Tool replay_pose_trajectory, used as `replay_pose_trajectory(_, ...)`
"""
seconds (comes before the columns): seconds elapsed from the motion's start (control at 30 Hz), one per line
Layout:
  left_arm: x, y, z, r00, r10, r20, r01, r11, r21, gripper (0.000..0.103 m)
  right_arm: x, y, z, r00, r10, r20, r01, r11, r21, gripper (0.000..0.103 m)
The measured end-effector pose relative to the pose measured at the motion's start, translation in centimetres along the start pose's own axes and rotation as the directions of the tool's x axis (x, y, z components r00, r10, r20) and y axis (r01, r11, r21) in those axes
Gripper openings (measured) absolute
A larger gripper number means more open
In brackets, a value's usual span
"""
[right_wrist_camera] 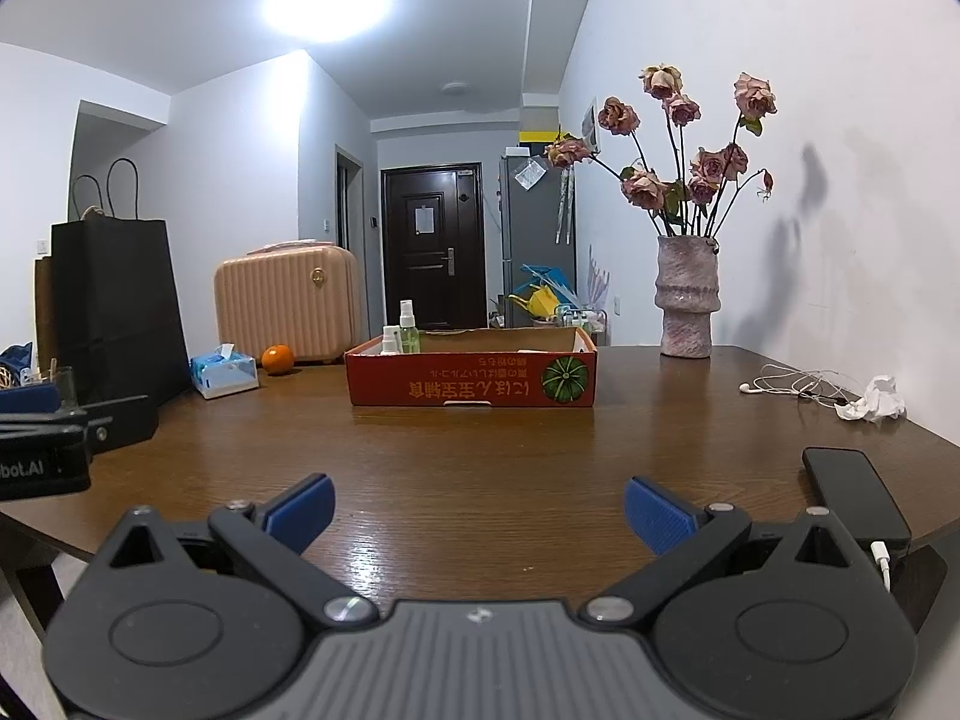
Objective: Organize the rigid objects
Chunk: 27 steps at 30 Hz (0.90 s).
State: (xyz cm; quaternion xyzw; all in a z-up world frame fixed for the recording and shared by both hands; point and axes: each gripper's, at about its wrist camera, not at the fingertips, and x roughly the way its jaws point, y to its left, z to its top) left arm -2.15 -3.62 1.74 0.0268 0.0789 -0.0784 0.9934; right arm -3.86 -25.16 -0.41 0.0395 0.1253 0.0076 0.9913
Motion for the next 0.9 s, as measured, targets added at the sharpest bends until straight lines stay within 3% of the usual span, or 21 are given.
replay_pose_trajectory(0.9, -0.18, 0.13, 0.02, 1.000, -0.011, 0.008, 0.011, 1.000, 0.013, 0.103, 0.11, -0.05, 0.00, 1.000, -0.014, 0.005, 0.014, 1.000, 0.004, 0.103)
